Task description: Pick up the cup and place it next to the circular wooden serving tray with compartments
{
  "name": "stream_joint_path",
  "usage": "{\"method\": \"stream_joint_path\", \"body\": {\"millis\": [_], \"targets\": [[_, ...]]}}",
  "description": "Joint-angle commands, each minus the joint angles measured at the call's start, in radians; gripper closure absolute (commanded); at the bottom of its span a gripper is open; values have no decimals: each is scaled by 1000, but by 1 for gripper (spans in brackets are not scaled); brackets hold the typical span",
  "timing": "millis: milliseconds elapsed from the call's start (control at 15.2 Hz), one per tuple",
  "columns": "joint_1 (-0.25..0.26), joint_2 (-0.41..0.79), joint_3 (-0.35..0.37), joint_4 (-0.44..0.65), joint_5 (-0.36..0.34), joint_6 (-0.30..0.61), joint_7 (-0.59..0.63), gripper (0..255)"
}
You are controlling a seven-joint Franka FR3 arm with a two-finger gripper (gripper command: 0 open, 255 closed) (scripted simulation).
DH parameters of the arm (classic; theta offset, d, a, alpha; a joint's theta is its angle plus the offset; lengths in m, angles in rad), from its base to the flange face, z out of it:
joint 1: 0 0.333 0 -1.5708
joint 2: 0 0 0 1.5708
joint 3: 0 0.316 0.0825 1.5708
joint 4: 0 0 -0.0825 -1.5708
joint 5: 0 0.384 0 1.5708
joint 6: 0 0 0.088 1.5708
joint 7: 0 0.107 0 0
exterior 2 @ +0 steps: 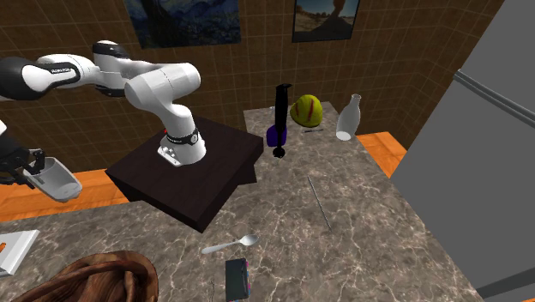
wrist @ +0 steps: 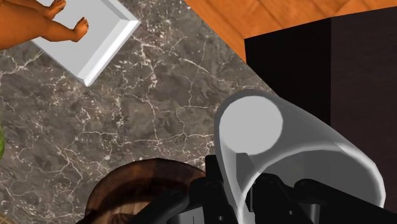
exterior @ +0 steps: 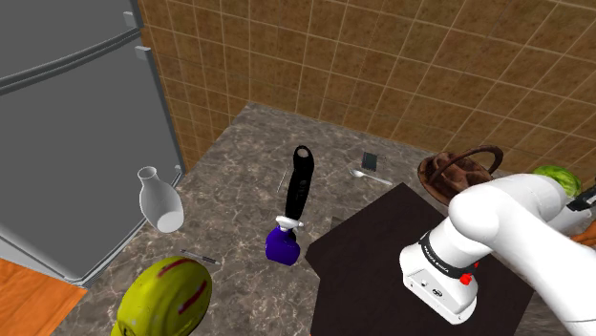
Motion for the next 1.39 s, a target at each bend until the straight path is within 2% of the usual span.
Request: {"method": "stream_joint_path", "body": {"millis": [0,1320], "targets": [[-7,-9,-24,-11,-22,11,0,255],[-83,-74,-290,-64,-255,132,-35,255]]}}
